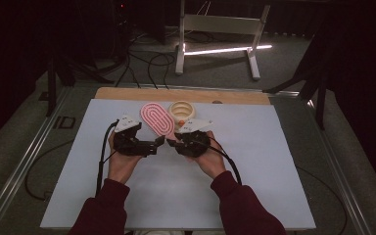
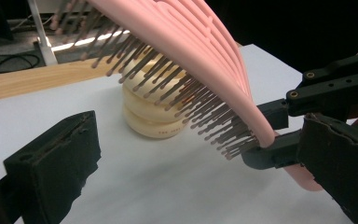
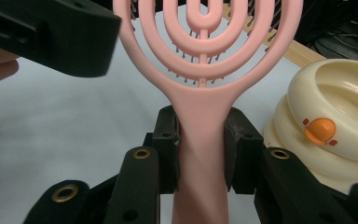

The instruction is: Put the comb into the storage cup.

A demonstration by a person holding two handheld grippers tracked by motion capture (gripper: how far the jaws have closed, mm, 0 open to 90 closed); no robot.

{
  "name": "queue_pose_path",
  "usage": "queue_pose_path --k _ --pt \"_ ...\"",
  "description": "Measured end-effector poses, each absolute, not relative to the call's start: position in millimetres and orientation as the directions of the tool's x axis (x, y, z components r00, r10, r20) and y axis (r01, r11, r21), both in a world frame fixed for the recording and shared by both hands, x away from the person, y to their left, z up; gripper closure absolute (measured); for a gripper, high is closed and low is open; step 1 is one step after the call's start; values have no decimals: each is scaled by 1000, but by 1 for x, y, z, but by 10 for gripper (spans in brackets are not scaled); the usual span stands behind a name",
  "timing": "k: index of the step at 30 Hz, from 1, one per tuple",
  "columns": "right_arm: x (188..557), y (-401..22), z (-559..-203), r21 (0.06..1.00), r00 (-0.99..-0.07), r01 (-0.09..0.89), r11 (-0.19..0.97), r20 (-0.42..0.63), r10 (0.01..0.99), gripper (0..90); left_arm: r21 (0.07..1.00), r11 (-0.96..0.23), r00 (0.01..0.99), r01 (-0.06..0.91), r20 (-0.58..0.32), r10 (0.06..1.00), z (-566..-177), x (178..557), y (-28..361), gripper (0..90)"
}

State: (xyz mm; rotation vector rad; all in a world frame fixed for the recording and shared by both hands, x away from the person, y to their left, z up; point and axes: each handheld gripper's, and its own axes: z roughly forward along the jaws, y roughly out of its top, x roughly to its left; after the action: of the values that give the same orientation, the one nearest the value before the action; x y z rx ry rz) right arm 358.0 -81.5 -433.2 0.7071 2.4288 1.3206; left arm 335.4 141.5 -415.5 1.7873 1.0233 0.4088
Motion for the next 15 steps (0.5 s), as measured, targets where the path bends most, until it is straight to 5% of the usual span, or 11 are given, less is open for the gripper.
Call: queue_pose_path --k 15 --pt "356 -80 -433 847 -844 271 458 -20 537 695 860 -136 587 492 -212 781 -413 344 129 3"
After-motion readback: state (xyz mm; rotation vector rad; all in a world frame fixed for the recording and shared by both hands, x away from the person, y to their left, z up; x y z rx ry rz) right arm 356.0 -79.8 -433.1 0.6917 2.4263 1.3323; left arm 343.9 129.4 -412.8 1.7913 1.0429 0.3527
